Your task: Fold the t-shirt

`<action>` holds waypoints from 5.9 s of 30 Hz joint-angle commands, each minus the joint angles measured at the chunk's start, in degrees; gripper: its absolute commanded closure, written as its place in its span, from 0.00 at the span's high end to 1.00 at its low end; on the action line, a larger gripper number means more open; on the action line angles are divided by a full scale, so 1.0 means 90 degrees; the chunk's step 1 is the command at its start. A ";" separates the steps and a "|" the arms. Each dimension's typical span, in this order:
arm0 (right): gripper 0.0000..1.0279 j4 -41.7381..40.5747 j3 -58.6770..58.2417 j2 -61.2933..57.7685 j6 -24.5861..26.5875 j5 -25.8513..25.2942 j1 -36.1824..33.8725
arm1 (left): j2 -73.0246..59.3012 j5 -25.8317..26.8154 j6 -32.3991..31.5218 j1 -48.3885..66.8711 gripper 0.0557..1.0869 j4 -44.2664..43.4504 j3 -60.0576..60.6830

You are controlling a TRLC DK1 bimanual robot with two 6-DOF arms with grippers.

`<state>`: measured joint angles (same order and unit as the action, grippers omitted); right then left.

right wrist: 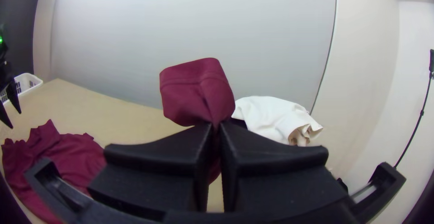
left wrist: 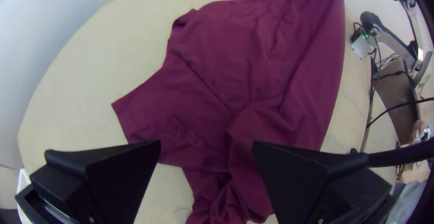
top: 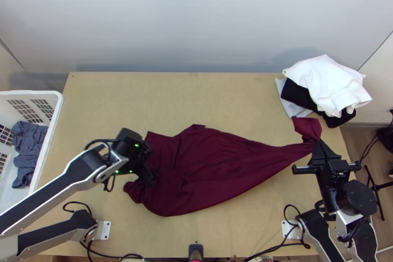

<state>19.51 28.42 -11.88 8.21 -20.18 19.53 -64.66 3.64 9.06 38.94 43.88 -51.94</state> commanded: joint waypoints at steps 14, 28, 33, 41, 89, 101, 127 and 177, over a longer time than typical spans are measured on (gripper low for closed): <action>0.03 0.0020 0.0182 0.0070 0.0192 -0.0023 -0.0041 | -0.1438 0.0221 -0.1192 0.1162 0.31 -0.0881 0.0625; 0.03 -0.0976 0.2506 -0.2059 -0.0150 -0.0189 -0.0402 | -0.0335 0.0553 -0.0948 -0.0850 0.05 -0.0403 -0.0371; 0.03 -0.1279 0.3834 -0.3104 -0.0131 -0.0267 -0.0402 | -0.0032 0.0543 -0.0772 -0.1875 0.06 0.0047 -0.1826; 0.03 -0.1972 0.5650 -0.4569 -0.0101 -0.0560 -0.0432 | 0.0124 0.0484 -0.1016 -0.3330 0.06 -0.0334 -0.4229; 0.03 -0.2871 0.5758 -0.5399 0.0348 -0.0580 0.0164 | 0.0398 -0.0072 -0.0216 -0.4395 0.05 -0.3069 -0.3555; 0.03 -0.2822 0.5543 -0.5047 0.0397 -0.0599 0.0154 | 0.0388 -0.0072 -0.0108 -0.4385 0.05 -0.3137 -0.3545; 0.03 0.0469 0.6519 -0.2440 -0.0433 -0.0609 -0.0217 | 0.4294 0.0113 -0.0118 -0.3985 0.04 -0.4319 -0.1563; 0.03 -0.5263 0.5836 -1.1483 -0.0346 0.0182 -0.0422 | -0.3596 -0.0795 -0.0391 -0.4180 0.04 -0.8332 -0.0986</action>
<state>-26.22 67.55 -101.86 5.41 -18.59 18.74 -81.21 -2.02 4.95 2.22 -29.54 -48.31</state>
